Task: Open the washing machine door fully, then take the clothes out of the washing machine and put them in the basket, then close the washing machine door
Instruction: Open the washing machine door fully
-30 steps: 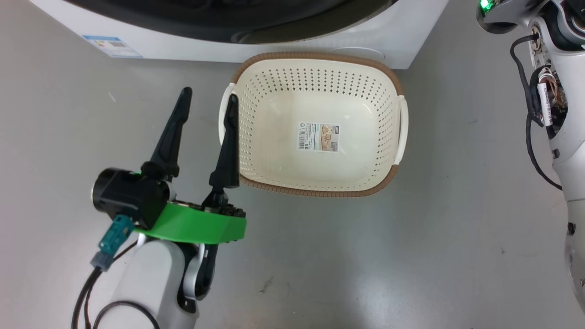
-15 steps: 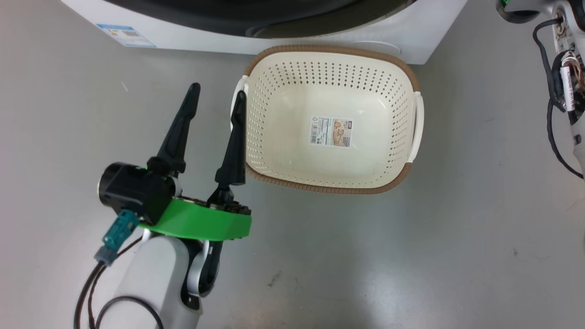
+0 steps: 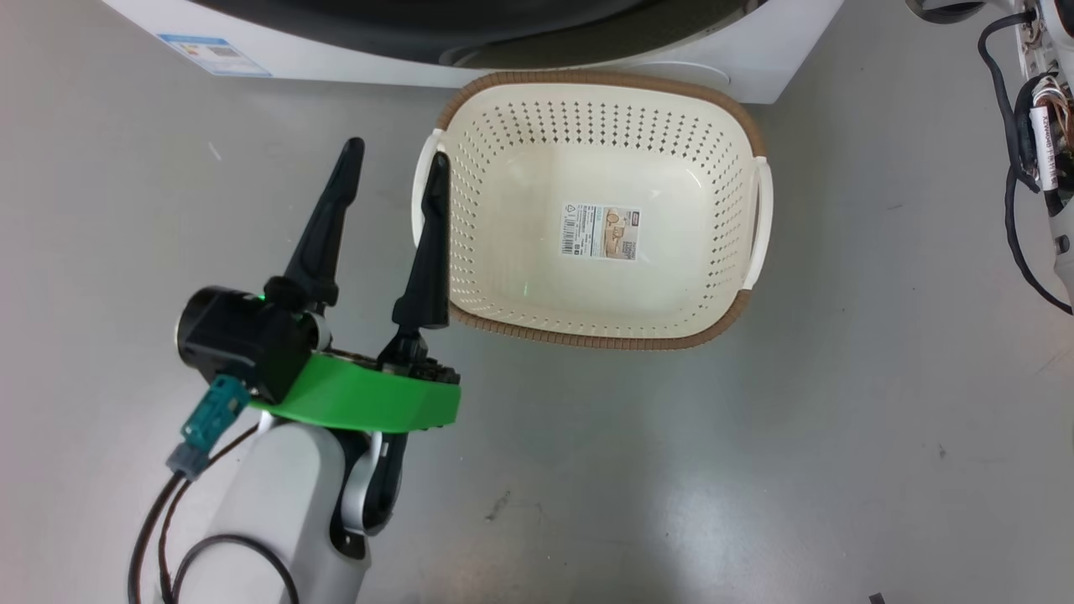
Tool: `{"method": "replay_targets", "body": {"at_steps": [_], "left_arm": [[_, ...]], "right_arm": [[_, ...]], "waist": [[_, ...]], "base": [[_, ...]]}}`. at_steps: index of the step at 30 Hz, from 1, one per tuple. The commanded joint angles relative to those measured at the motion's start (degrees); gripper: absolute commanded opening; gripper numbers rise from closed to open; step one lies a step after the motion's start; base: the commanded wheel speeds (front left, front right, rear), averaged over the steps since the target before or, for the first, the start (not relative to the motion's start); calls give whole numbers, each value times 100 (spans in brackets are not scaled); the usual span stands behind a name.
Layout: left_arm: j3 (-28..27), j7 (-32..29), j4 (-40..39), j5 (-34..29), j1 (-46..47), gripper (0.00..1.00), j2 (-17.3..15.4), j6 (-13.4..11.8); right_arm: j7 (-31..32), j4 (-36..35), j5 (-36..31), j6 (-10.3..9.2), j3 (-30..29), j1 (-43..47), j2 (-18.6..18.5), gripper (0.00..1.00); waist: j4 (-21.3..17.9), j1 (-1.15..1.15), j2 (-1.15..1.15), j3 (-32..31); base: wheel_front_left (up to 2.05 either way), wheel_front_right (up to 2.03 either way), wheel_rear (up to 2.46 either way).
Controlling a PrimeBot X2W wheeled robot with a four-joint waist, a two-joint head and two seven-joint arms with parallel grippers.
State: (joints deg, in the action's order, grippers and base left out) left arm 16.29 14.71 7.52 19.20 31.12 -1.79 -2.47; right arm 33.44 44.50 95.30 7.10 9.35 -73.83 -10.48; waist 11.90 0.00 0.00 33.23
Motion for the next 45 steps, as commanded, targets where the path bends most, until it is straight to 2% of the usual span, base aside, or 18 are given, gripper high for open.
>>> {"method": "replay_targets", "body": {"at_steps": [1,14,31,45], "left_arm": [[-157,29,-140,36,55,100,-109,44],[-206,29,-233,27,30,100,-109,-13],[-386,29,-112,-32,-133,100,-109,-30],[-537,29,6,-120,-284,100,-109,-1]], "right_arm": [[84,-243,26,39,41,7,185,0],[269,-568,123,39,84,270,233,0],[379,-811,123,39,232,707,311,0],[479,-1143,115,39,442,1303,432,0]], "waist": [[-14,0,0,6],[-63,0,0,17],[-88,0,0,-288],[-283,0,0,-620]], "base": [[0,0,0],[0,0,0],[0,0,0],[0,0,0]]}}
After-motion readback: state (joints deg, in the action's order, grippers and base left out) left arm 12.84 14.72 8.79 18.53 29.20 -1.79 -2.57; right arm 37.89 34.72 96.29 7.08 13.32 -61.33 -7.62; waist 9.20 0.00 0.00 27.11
